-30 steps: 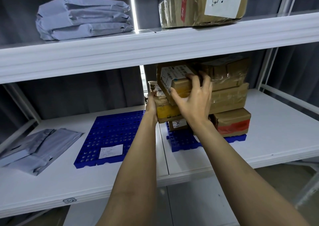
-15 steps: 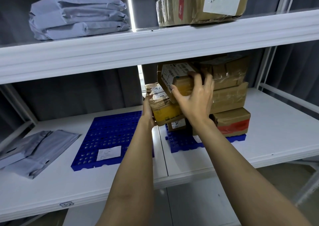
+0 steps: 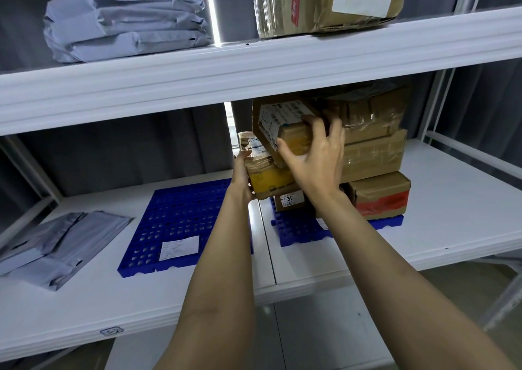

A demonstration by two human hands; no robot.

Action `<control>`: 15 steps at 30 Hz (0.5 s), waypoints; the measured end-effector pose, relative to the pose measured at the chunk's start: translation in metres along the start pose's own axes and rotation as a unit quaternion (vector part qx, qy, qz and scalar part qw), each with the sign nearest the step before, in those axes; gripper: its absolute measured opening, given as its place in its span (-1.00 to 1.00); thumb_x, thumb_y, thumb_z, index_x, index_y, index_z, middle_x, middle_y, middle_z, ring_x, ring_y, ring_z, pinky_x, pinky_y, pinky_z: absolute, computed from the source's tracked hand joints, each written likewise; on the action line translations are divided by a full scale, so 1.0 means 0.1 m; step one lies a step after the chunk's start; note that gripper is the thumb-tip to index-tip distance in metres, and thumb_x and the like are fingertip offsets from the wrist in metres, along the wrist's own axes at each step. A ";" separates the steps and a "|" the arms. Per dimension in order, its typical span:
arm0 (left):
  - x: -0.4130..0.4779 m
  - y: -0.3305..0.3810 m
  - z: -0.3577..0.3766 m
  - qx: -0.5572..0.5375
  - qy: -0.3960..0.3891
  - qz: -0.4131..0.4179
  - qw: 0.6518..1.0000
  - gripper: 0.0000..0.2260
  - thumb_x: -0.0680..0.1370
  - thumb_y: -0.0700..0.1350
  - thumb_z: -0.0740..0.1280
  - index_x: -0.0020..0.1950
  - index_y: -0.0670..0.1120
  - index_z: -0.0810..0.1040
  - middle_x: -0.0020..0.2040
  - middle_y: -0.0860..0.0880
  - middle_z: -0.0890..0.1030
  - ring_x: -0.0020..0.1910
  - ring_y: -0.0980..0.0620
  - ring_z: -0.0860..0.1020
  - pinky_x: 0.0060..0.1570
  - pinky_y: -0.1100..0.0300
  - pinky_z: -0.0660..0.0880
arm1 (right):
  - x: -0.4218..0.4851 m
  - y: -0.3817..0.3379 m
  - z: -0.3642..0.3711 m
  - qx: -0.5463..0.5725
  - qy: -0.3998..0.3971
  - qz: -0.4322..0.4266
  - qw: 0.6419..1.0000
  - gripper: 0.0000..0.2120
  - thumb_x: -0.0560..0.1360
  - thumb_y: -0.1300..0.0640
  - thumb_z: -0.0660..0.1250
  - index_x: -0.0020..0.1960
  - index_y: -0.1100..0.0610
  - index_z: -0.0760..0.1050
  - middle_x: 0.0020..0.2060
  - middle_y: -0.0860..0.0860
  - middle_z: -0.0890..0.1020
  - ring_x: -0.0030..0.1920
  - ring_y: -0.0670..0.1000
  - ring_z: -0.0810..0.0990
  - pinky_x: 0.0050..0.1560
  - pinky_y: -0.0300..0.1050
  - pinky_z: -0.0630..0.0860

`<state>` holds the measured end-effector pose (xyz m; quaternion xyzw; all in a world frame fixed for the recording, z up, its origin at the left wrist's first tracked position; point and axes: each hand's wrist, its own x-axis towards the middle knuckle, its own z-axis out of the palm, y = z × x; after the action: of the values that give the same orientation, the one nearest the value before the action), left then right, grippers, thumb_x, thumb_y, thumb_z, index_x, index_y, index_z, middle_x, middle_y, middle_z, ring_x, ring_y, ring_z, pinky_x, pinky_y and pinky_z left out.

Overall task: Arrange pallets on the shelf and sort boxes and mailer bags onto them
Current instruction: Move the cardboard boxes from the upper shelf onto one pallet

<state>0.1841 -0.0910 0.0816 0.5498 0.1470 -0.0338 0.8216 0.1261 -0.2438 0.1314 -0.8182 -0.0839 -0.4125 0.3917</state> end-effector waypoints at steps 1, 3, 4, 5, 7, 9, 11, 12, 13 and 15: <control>-0.02 0.01 0.03 -0.002 -0.007 -0.001 1.000 -0.40 0.47 0.32 0.16 0.29 -0.08 0.54 0.18 -0.22 0.61 0.13 -0.24 0.59 0.06 -0.12 0.55 | 0.00 0.00 0.01 0.002 0.001 -0.004 1.000 -0.41 0.41 -0.16 0.41 0.27 0.20 0.44 0.28 0.25 0.39 0.30 0.21 0.35 0.21 0.06 0.42; -0.05 0.03 0.07 -0.014 -0.023 -0.004 1.000 -0.40 0.51 0.31 0.10 0.31 -0.09 0.53 0.17 -0.23 0.61 0.08 -0.23 0.60 -0.04 -0.07 0.57 | 0.00 0.01 0.03 0.004 0.003 -0.008 1.000 -0.42 0.41 -0.17 0.40 0.27 0.19 0.45 0.28 0.24 0.40 0.30 0.21 0.36 0.21 0.05 0.41; -0.05 0.04 0.07 -0.016 -0.027 -0.009 0.999 -0.39 0.52 0.32 0.08 0.30 -0.09 0.53 0.16 -0.24 0.62 0.06 -0.22 0.61 -0.08 -0.05 0.58 | 0.00 0.01 0.04 0.003 0.003 -0.009 1.000 -0.42 0.41 -0.17 0.39 0.27 0.18 0.45 0.28 0.24 0.40 0.30 0.20 0.36 0.21 0.05 0.41; -0.05 0.05 0.07 -0.015 -0.026 -0.009 0.999 -0.39 0.52 0.32 0.07 0.29 -0.09 0.54 0.15 -0.23 0.62 0.03 -0.21 0.61 -0.10 -0.04 0.58 | 0.01 0.01 0.04 0.000 0.003 -0.009 1.000 -0.42 0.41 -0.18 0.39 0.27 0.18 0.45 0.28 0.24 0.39 0.30 0.20 0.36 0.20 0.04 0.41; -0.06 0.04 0.06 -0.016 -0.019 -0.004 1.000 -0.38 0.52 0.33 0.06 0.27 -0.09 0.56 0.15 -0.23 0.62 0.05 -0.22 0.61 -0.08 -0.04 0.58 | 0.01 0.01 0.05 -0.005 0.005 -0.012 1.000 -0.42 0.41 -0.19 0.38 0.27 0.17 0.44 0.30 0.22 0.39 0.31 0.19 0.35 0.20 0.01 0.40; -0.07 0.03 0.05 -0.022 -0.009 0.006 1.000 -0.36 0.52 0.34 0.04 0.27 -0.09 0.56 0.17 -0.23 0.62 0.10 -0.23 0.60 -0.01 -0.07 0.57 | 0.01 -0.01 0.06 -0.007 0.002 -0.014 1.000 -0.42 0.41 -0.19 0.38 0.28 0.16 0.44 0.31 0.22 0.38 0.32 0.19 0.34 0.20 0.00 0.39; -0.08 0.02 0.04 -0.027 -0.006 0.022 0.999 -0.37 0.53 0.34 0.02 0.27 -0.09 0.56 0.15 -0.23 0.62 0.11 -0.23 0.59 0.00 -0.07 0.57 | 0.01 -0.02 0.08 -0.009 0.000 -0.014 1.000 -0.42 0.41 -0.19 0.38 0.28 0.16 0.44 0.30 0.23 0.38 0.31 0.20 0.34 0.20 0.03 0.40; -0.07 0.01 0.03 -0.029 -0.005 0.028 0.999 -0.38 0.54 0.33 0.02 0.26 -0.09 0.56 0.14 -0.22 0.63 0.11 -0.23 0.59 -0.02 -0.06 0.57 | 0.01 -0.03 0.09 -0.010 0.001 -0.014 1.000 -0.41 0.41 -0.19 0.38 0.28 0.17 0.44 0.29 0.23 0.39 0.30 0.20 0.35 0.20 0.05 0.41; -0.06 0.01 0.02 -0.027 -0.001 0.033 0.999 -0.38 0.54 0.33 0.02 0.24 -0.09 0.57 0.12 -0.22 0.64 0.10 -0.22 0.60 -0.01 -0.06 0.57 | 0.02 -0.04 0.10 -0.011 0.005 -0.015 1.000 -0.41 0.41 -0.20 0.37 0.27 0.19 0.45 0.27 0.24 0.41 0.29 0.21 0.36 0.19 0.08 0.43; -0.05 0.00 0.00 -0.014 0.023 0.035 0.999 -0.38 0.50 0.35 0.05 0.20 -0.08 0.61 0.07 -0.20 0.67 0.09 -0.22 0.61 0.09 -0.12 0.55 | 0.02 -0.05 0.11 -0.010 0.012 -0.015 1.000 -0.41 0.40 -0.19 0.38 0.24 0.20 0.47 0.24 0.25 0.43 0.26 0.22 0.38 0.17 0.11 0.46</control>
<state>0.1789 -0.0910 0.0832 0.5440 0.1472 0.0096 0.8260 0.1320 -0.2327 0.1317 -0.8157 -0.0877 -0.4289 0.3780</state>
